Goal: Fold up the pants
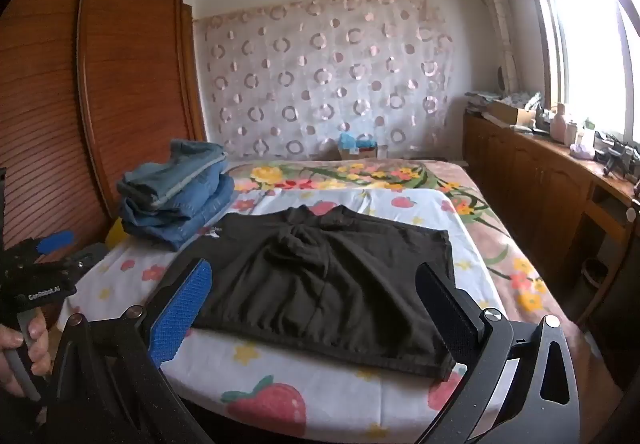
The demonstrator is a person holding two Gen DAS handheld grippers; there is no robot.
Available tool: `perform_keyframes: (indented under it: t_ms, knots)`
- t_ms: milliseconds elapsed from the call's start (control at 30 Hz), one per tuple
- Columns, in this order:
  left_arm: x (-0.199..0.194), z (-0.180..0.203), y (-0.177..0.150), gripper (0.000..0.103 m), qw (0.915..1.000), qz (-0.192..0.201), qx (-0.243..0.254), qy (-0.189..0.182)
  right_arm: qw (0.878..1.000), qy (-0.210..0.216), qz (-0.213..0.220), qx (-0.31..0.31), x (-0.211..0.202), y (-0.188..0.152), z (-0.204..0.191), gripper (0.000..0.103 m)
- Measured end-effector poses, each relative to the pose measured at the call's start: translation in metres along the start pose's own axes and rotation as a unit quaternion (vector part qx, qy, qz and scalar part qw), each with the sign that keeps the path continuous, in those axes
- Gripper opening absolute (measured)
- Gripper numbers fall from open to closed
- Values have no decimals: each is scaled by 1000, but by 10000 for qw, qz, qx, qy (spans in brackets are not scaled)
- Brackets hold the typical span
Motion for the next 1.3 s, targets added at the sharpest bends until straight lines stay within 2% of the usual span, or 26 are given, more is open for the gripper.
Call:
perform_keyframes:
  t_ms: [533,1300]
  knots:
    - [-18,7,13,88,9999,94,49,-25,10000,34,8,28,-3,1,1,103]
    - [-16,8,10,88,9999,141,79,-23,10000,-10,35,16,-6,2,0,103]
Point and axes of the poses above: each gripper's, at about its wrist camera, not at the fingertips, and x roughly the way its jaws point, z to its right, y to its top, the point moved 9 cm from there along x, roughly the way its jaws point, and after that the axes turned 4 degrees about z, right-handed, at the moved point
